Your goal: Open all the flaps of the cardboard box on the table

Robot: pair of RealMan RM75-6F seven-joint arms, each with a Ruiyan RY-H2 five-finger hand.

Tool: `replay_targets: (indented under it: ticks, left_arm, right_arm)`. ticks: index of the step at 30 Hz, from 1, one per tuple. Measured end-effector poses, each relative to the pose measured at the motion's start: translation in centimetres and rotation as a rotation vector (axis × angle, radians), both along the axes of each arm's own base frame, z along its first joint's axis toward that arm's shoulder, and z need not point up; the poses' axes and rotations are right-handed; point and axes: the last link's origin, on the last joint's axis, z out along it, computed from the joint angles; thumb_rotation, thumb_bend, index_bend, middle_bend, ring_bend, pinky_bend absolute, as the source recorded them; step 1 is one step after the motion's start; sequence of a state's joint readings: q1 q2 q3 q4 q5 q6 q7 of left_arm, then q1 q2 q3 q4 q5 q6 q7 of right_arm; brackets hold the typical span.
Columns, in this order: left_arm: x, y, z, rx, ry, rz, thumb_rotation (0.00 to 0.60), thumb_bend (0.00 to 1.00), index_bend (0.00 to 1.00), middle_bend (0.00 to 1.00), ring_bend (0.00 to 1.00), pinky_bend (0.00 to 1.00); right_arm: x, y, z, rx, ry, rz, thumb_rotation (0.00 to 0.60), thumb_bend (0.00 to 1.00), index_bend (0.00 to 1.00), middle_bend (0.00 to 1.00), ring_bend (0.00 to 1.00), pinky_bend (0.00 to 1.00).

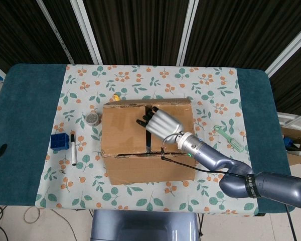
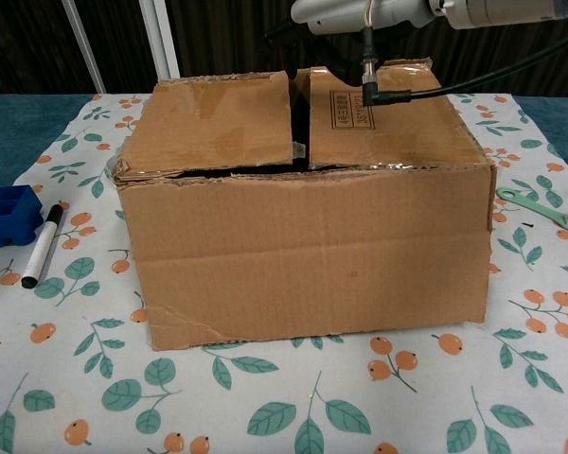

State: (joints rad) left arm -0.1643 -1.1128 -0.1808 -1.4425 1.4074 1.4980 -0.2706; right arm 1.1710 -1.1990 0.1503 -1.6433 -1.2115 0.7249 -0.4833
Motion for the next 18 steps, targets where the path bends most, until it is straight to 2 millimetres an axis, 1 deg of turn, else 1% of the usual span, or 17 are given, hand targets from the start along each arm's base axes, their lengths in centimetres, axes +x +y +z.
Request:
replay_targets:
  ticks: [13,18]
  left_arm:
    - [0.1,0.1,-0.1,0.002,0.007,0.003,0.600,0.22,0.09,0.00,0.00,0.00]
    - [0.2,0.1,-0.3,-0.004,0.010,0.000,0.600,0.22,0.09,0.00,0.00,0.00]
  right_arm:
    - [-2.0,-0.6,-1.1,0.043,0.004,-0.027,0.600,1.00,0.17,0.30,0.29,0.26]
    - [-2.3,-0.4,-1.5,0.061,-0.009,-0.034,0.600,1.00,0.17,0.30,0.28,0.26]
